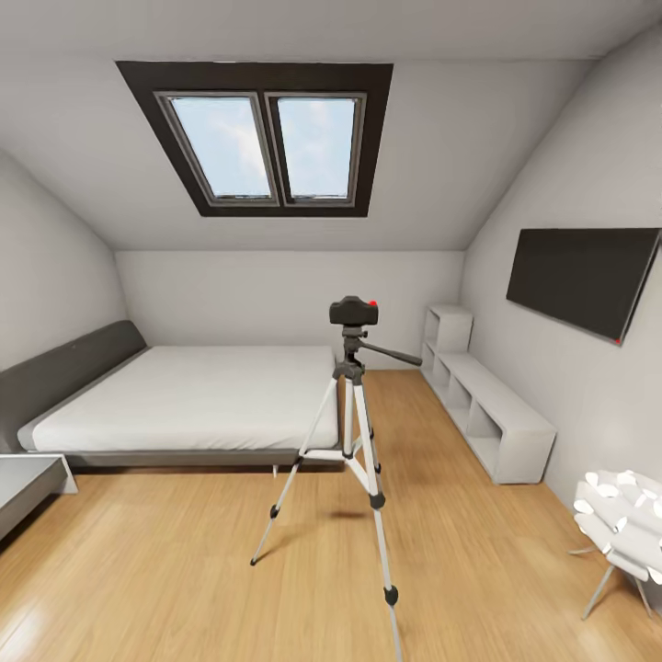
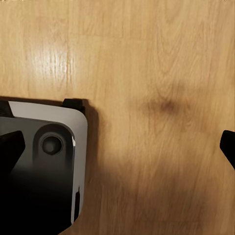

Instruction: Attach the digital camera to the camera tripod in the bedroom.

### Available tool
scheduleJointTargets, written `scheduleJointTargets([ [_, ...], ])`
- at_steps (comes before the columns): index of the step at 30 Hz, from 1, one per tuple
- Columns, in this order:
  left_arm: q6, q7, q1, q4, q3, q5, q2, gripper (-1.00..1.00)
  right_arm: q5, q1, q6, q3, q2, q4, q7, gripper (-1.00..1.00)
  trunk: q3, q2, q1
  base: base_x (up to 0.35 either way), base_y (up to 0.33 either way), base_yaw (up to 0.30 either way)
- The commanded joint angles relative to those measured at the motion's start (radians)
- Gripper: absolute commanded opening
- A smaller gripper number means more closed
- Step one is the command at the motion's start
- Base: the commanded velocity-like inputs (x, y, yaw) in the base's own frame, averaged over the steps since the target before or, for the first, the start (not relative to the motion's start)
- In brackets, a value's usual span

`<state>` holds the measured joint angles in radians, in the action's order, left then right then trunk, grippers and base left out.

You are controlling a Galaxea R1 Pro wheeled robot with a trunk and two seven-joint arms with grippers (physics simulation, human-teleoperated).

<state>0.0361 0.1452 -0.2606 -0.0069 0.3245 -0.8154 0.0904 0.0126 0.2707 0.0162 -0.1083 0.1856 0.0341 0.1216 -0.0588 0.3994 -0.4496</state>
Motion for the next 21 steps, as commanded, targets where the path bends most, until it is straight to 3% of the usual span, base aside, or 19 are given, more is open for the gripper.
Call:
scheduleJointTargets([
  [1,0.004,0.004,0.0,-0.001,0.008,-0.006,0.0,1.0,0.001,0.001,0.002,-0.007,0.0,0.001,0.003,1.0,-0.001,0.001,0.0,0.0,0.0,0.0],
  [21,0.004,0.004,0.0,-0.001,0.008,-0.007,0.0,1.0,0.006,0.001,-0.004,-0.008,-0.001,0.0,0.002,1.0,-0.02,0.001,0.0,0.0,0.0,0.0],
])
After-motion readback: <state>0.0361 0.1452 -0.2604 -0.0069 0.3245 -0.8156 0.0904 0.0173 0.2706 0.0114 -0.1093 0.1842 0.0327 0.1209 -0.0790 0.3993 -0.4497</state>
